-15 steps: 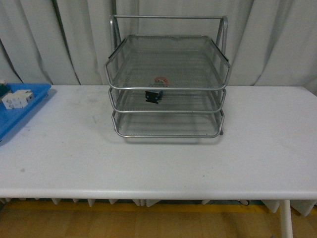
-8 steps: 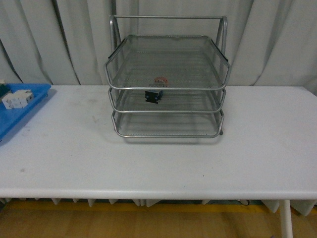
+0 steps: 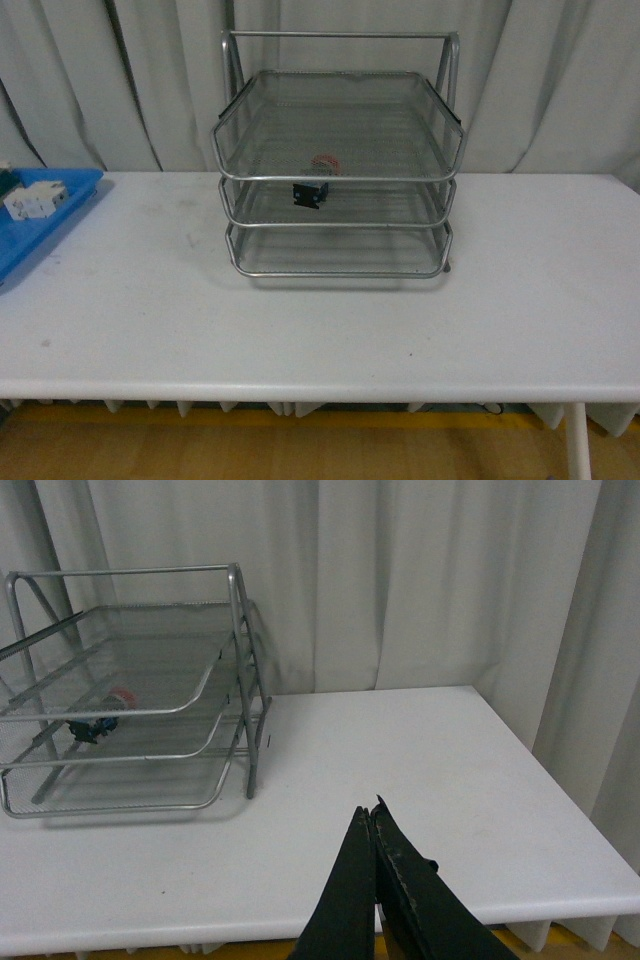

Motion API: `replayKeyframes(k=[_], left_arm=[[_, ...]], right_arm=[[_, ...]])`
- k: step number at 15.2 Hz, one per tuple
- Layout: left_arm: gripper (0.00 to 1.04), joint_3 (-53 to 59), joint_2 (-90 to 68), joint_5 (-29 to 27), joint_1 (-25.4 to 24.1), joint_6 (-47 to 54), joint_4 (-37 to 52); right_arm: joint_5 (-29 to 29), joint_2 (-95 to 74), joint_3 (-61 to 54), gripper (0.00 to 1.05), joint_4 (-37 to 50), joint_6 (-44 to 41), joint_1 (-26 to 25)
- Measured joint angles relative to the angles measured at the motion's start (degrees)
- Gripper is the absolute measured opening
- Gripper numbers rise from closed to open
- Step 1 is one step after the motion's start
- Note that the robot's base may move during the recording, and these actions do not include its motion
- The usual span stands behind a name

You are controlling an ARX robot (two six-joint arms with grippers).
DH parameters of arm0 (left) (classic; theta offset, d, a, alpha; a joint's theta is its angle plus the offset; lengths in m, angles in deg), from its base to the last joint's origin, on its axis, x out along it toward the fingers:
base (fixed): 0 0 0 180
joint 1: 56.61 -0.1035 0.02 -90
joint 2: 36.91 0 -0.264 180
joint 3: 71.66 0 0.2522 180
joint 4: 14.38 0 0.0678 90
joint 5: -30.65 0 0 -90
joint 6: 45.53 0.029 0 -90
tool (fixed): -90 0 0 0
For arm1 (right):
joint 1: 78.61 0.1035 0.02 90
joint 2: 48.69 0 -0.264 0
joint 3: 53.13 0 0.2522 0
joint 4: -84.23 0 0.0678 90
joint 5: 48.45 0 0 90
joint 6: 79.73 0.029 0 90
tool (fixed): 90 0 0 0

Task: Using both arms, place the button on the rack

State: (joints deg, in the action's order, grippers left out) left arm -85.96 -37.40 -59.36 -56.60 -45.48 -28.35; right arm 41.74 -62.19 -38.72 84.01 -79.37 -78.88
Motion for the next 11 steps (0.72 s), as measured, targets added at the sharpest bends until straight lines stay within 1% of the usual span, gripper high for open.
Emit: replayKeyframes(k=[4, 5, 6, 9, 10, 11], left_arm=[[0.98, 0.0, 0.0, 0.0, 0.0, 0.0, 0.0], [0.98, 0.0, 0.0, 0.0, 0.0, 0.0, 0.0], [0.98, 0.0, 0.0, -0.1, 0.0, 0.0, 0.0], [0.98, 0.0, 0.0, 0.0, 0.0, 0.0, 0.0], [0.98, 0.0, 0.0, 0.0, 0.0, 0.0, 0.0], [0.98, 0.0, 0.0, 0.0, 0.0, 0.0, 0.0]], right_arm=[[0.0, 3.7, 0.0, 0.02, -3.7, 0.0, 0.0], [-0.1, 8.2, 0.0, 0.02, -11.0, 0.0, 0.0], [-0.2, 12.9, 0.0, 0.02, -13.6, 0.0, 0.0], [-0.2, 13.3, 0.0, 0.02, -13.8, 0.0, 0.0], [-0.2, 13.3, 0.0, 0.07, -13.7, -0.1, 0.0], [-0.2, 13.3, 0.0, 0.16, -13.8, -0.1, 0.0]])
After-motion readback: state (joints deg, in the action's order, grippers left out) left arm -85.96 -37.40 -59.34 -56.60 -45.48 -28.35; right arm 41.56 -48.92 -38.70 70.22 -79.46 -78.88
